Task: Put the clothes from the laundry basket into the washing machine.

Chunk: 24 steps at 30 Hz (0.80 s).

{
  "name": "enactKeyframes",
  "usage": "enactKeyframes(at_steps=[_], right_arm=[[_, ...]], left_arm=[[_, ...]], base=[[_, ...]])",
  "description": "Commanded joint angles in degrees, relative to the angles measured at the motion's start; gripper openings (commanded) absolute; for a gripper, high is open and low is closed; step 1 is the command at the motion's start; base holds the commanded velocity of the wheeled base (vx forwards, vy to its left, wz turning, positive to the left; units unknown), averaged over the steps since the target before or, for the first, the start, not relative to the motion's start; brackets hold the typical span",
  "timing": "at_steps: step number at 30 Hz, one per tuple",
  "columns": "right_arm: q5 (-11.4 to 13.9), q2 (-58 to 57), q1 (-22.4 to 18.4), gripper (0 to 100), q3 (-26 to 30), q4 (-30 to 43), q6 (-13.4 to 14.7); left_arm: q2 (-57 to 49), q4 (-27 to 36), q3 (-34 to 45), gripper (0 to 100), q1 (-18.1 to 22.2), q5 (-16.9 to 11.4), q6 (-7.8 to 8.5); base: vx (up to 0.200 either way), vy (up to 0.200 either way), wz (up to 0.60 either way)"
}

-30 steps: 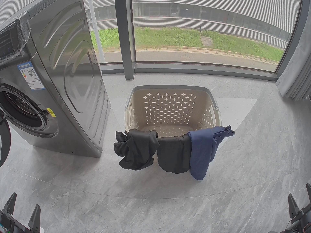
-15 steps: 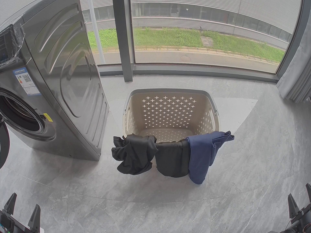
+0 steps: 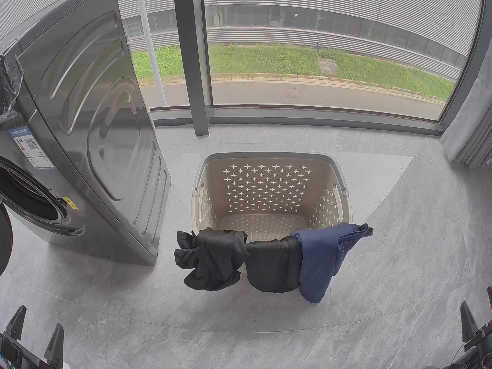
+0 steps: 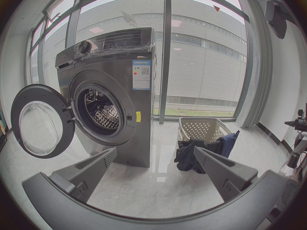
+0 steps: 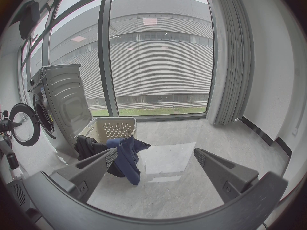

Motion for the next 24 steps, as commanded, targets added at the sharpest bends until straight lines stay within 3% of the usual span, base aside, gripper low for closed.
enactKeyframes(at_steps=[1, 2, 6, 9, 13, 17, 24], right_arm=[[0.2, -0.1, 0.3, 100, -5.4, -5.7, 1.0], [0.8, 6.6, 0.8, 100, -11.8, -6.1, 1.9], [6.0, 19.1, 4.4, 100, -11.0, -4.5, 6.4], [6.5, 30.1, 6.8, 100, -10.8, -5.7, 9.4], [7.2, 41.7, 10.8, 100, -11.0, -13.0, 10.8], [6.0, 55.9, 11.7, 100, -11.9, -19.8, 11.0], [2.7, 68.5, 11.8, 100, -14.5, -25.0, 10.1]], left_arm=[[-0.9, 0.0, 1.0, 100, 0.0, 0.0, 0.07], [-0.9, 0.0, 1.0, 100, 0.0, 0.0, 0.33], [-0.9, 0.0, 1.0, 100, 0.0, 0.0, 0.33], [-0.9, 0.0, 1.0, 100, 0.0, 0.0, 0.25], [-0.9, 0.0, 1.0, 100, 0.0, 0.0, 0.25], [-0.9, 0.0, 1.0, 100, 0.0, 0.0, 0.25], [-0.9, 0.0, 1.0, 100, 0.0, 0.0, 0.16]], base=[[0.0, 0.0, 0.0], [0.0, 0.0, 0.0], [0.0, 0.0, 0.0], [0.0, 0.0, 0.0], [0.0, 0.0, 0.0], [0.0, 0.0, 0.0], [0.0, 0.0, 0.0]])
